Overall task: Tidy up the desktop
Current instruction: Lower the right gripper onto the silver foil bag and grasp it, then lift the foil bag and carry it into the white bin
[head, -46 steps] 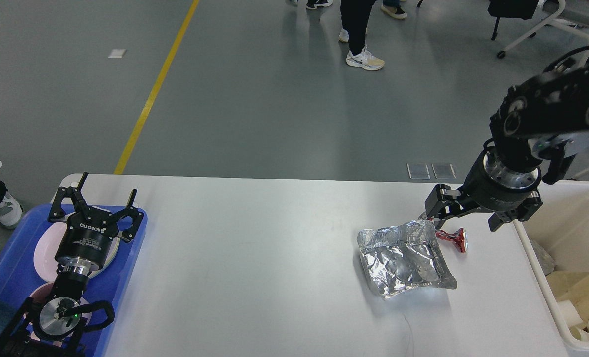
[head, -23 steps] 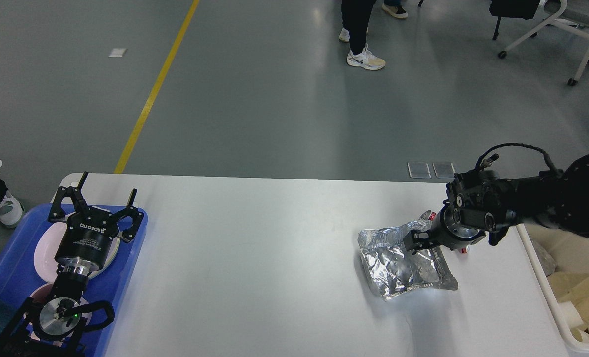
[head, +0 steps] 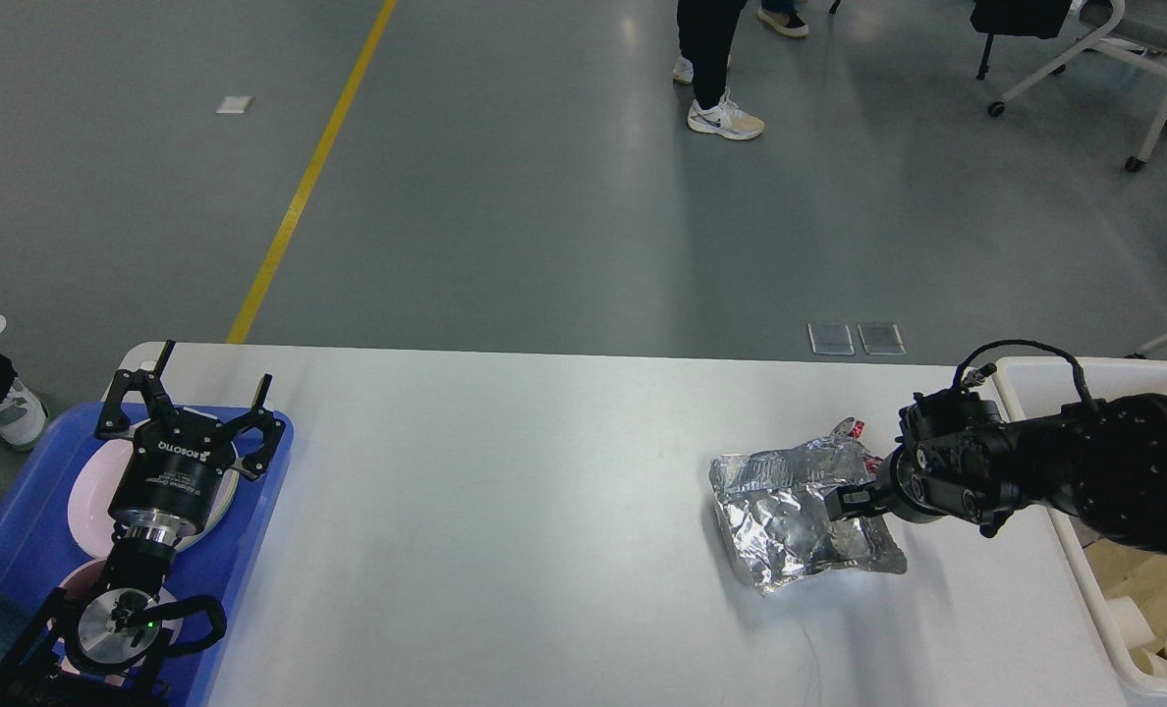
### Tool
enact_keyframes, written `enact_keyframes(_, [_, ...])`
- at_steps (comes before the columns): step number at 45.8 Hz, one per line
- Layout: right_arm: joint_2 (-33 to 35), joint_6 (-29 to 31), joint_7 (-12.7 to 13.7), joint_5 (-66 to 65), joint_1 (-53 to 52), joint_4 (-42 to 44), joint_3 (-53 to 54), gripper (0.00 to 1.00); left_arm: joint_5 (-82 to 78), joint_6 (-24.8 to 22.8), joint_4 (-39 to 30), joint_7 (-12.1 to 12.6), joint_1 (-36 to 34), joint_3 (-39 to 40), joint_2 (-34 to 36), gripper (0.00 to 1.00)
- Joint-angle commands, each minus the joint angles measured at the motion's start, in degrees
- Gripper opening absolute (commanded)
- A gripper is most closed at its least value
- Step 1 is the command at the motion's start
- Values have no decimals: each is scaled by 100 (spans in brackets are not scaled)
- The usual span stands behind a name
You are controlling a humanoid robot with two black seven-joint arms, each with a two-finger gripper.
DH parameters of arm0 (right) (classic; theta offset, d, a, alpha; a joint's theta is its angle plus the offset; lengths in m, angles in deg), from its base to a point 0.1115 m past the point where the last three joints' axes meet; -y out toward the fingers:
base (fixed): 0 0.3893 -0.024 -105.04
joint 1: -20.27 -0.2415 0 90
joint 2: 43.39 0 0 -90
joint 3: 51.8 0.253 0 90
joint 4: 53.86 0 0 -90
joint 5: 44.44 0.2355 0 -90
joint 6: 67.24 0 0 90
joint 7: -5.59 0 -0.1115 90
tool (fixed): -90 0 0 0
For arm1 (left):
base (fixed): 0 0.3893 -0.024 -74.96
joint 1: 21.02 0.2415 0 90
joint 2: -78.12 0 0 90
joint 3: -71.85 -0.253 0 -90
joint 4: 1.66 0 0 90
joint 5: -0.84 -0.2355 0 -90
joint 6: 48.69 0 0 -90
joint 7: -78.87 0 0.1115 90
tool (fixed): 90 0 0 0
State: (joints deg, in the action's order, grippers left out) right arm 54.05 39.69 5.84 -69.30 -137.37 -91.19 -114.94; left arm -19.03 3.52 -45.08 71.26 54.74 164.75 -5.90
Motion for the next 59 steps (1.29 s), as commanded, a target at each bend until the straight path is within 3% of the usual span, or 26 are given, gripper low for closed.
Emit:
enact_keyframes(1, [3,-365,2,-1,251,15,4,91,1,0,1,-4,0,0,0,96])
enact_keyframes(4, [11,-751,2,-1,374,15,12,91,1,0,1,-4,0,0,0,96])
enact_keyframes(6, [29,-954,2,-1,436,15,21,85,1,0,1,-4,0,0,0,96])
enact_keyframes(9, [134,-1043,2,17,471,6,21,55,1,0,1,-4,0,0,0,96])
enact_keyframes(12, [187,-1051,2,26,480,15,39,36,1,-9,1,-4,0,0,0,96])
enact_keyframes(21, [222,-1043,2,70,436,-12,39,0,1,-9,1,5,0,0,0,96])
enact_keyframes(32, [328,-999,2,78,418,-117,39,0,1,0,1,-4,0,0,0,96])
enact_keyframes(49, [565,-727,-16,87,-117,-943,48,0,1,0,1,-4,0,0,0,96])
enact_keyframes(59, [785,-454,-51,333,-864,-1979,56,0,1,-9,1,-4,0,0,0,96])
